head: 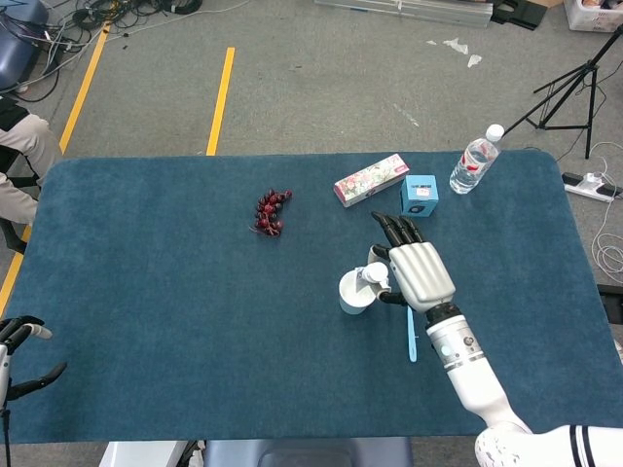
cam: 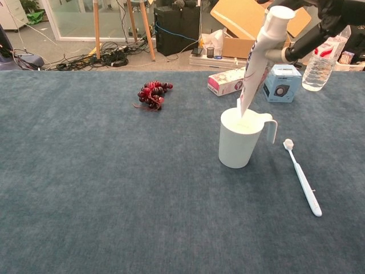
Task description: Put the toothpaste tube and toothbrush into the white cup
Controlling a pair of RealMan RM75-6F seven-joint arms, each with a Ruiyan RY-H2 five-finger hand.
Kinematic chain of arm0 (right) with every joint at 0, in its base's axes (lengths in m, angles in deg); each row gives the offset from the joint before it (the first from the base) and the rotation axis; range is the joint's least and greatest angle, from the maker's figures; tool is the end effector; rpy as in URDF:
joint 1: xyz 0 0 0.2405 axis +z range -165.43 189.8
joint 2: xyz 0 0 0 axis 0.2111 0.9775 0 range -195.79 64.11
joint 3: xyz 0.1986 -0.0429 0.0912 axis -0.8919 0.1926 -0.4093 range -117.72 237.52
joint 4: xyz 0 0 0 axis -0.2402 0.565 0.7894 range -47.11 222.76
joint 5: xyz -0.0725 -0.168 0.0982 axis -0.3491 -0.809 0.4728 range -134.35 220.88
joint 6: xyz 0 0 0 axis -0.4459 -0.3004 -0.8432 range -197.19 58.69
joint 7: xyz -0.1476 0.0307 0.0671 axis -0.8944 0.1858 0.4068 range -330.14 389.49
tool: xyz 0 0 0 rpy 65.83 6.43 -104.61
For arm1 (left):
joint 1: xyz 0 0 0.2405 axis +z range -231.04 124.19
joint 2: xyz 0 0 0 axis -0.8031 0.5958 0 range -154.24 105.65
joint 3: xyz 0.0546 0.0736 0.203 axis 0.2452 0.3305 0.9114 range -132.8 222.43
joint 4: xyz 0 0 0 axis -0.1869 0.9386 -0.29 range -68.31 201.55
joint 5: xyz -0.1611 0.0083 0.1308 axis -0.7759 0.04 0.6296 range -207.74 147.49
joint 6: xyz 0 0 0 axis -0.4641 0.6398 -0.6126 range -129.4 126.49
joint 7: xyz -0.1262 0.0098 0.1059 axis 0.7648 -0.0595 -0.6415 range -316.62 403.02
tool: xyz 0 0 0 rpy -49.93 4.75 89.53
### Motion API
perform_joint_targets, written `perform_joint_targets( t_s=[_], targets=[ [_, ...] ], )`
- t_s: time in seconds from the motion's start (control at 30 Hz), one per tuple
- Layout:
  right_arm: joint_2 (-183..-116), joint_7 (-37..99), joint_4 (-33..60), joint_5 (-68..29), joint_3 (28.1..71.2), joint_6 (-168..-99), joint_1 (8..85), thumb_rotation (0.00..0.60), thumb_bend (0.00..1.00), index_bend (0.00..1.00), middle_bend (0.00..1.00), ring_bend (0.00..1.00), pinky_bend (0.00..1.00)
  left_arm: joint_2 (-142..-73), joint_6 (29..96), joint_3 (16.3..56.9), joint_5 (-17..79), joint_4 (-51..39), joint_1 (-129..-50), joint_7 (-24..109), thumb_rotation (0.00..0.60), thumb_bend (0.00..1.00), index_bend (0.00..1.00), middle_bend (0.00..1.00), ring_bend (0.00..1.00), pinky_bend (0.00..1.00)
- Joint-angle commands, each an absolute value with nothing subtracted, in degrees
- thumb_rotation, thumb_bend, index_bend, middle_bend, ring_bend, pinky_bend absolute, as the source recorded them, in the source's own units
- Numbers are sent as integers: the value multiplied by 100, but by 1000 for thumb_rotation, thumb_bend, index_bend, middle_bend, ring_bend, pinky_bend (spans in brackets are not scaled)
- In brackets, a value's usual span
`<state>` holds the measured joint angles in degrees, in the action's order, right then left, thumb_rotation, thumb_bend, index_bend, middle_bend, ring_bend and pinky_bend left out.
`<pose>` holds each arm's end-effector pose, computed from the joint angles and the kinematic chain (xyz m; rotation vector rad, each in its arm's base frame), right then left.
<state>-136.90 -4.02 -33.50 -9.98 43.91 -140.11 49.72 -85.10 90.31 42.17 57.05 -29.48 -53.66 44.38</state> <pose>-0.0644 -0.2954 0.0795 1.6571 -0.9986 1.0695 -0.2769 0.1750 0.1729 -1.2873 -0.8769 -0.9483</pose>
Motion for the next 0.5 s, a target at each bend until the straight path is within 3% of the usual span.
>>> perform_joint_targets(
  t_s=[0.03,0.5],
  targets=[
    [-13721,-368,-3309,-969,4418,-13996,4996,600,307,660,57,0,60,-8509,9031,4216,5707,-2950,-5366,4437,600,29,468,365,311,375],
    [-13792,-265,-3202,-950,4561,-13994,5073,600,307,660,57,0,60,-8507,9044,4214,5723,-2953,-5354,4438,600,26,468,365,311,375]
  ],
)
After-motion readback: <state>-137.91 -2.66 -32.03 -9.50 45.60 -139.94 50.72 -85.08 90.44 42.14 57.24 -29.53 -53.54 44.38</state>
